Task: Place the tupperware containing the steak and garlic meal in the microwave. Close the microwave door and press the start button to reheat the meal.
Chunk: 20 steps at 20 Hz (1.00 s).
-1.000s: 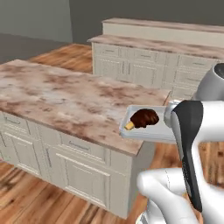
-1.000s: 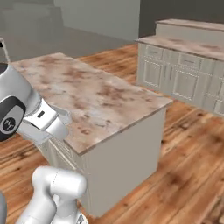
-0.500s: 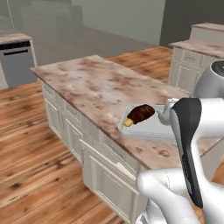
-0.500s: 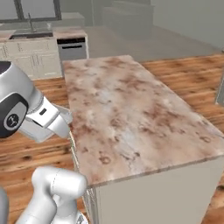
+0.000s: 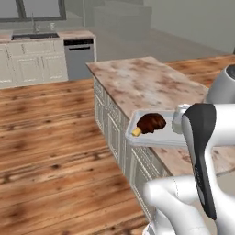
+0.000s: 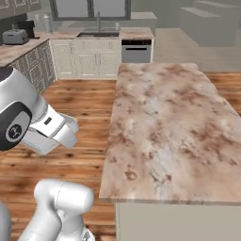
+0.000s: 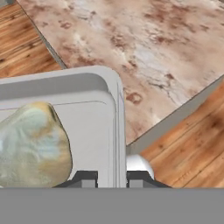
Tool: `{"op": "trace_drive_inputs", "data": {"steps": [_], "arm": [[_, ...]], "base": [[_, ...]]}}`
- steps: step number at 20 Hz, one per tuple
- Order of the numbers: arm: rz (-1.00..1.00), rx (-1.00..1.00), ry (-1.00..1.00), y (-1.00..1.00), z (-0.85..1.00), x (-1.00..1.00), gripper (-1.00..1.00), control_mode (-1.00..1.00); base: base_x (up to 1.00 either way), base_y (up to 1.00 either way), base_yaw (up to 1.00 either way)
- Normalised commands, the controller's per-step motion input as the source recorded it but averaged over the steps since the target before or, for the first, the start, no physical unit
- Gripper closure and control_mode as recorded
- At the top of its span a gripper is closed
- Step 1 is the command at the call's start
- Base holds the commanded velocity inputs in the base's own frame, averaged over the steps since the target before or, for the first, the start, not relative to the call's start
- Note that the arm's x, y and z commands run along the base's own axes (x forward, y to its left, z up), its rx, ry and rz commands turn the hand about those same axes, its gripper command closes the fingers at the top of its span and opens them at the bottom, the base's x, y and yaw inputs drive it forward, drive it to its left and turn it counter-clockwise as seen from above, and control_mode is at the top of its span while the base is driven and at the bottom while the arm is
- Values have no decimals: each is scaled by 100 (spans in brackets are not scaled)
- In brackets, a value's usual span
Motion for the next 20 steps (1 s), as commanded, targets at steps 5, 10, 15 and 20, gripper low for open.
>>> {"op": "trace_drive_inputs", "data": {"steps": [5,10,15,20], "arm": [[0,0,0,0,0,0,100,100],[0,0,0,0,0,0,100,100],[0,0,0,0,0,0,100,100],[0,0,0,0,0,0,100,100]], "base": [[4,100,43],[62,85,30],[99,91,25],[39,100,43]]}}
